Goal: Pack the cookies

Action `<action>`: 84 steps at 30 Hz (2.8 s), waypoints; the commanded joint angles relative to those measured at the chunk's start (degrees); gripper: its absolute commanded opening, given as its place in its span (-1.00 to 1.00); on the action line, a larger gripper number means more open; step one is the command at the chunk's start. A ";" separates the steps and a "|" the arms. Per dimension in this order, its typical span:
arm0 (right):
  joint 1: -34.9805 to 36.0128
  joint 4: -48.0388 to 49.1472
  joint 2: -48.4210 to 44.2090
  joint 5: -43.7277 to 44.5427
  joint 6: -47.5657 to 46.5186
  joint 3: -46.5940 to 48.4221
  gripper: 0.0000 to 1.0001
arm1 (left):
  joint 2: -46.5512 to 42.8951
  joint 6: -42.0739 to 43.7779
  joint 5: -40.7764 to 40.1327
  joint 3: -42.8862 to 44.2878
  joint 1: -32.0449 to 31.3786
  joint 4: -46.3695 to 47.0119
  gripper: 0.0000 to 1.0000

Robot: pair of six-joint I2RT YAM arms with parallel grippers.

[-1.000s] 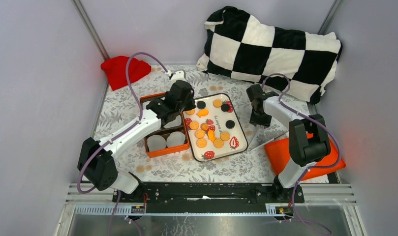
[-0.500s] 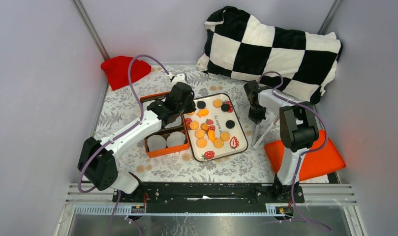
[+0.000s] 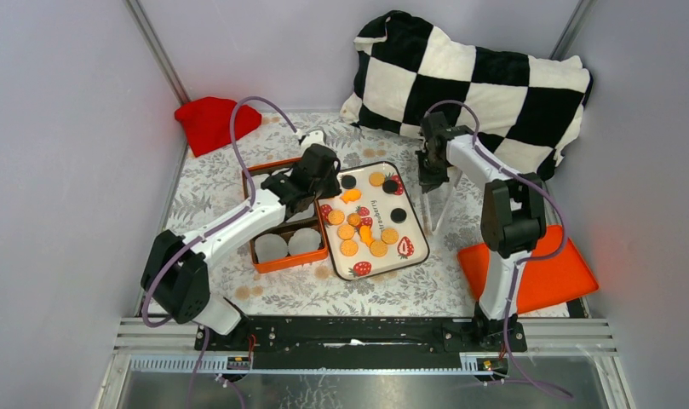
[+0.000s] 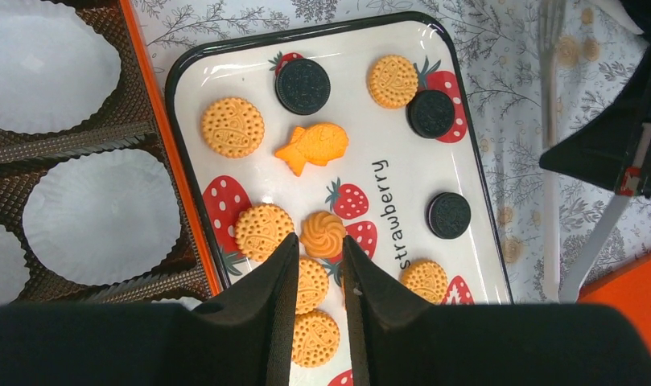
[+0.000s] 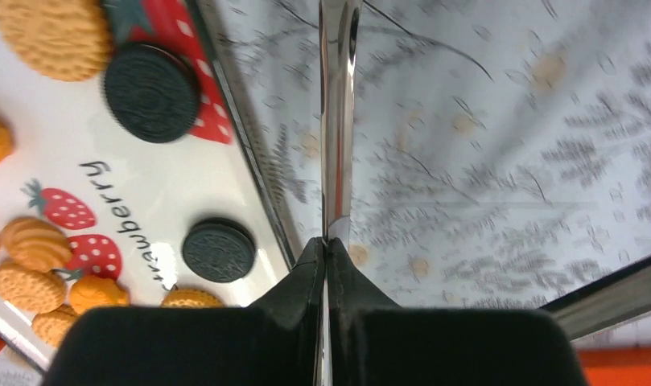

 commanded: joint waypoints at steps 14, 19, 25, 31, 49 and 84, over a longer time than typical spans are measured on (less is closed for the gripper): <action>-1.16 -10.88 14.92 -4.05 -10.33 18.17 0.04 | 3.01 -1.46 -0.24 1.45 -0.07 1.51 -0.40; -1.08 -5.04 7.64 -3.27 -7.54 12.40 0.33 | 3.89 -1.20 0.06 1.62 -0.05 1.65 -0.40; -0.55 -4.67 -3.92 2.54 -2.95 3.59 0.71 | 3.84 -1.11 1.06 1.40 -0.22 1.87 -0.41; -0.55 -2.79 -11.94 5.15 2.37 -7.46 0.99 | 3.41 -0.94 2.24 1.38 -0.51 2.11 -0.41; -1.86 6.22 0.54 5.22 11.68 -12.84 0.99 | 0.91 -0.26 1.09 -1.75 -0.51 3.75 -0.40; 6.65 -12.40 -12.16 11.25 3.75 3.56 0.10 | -1.50 -0.14 8.77 3.39 1.09 1.03 -0.37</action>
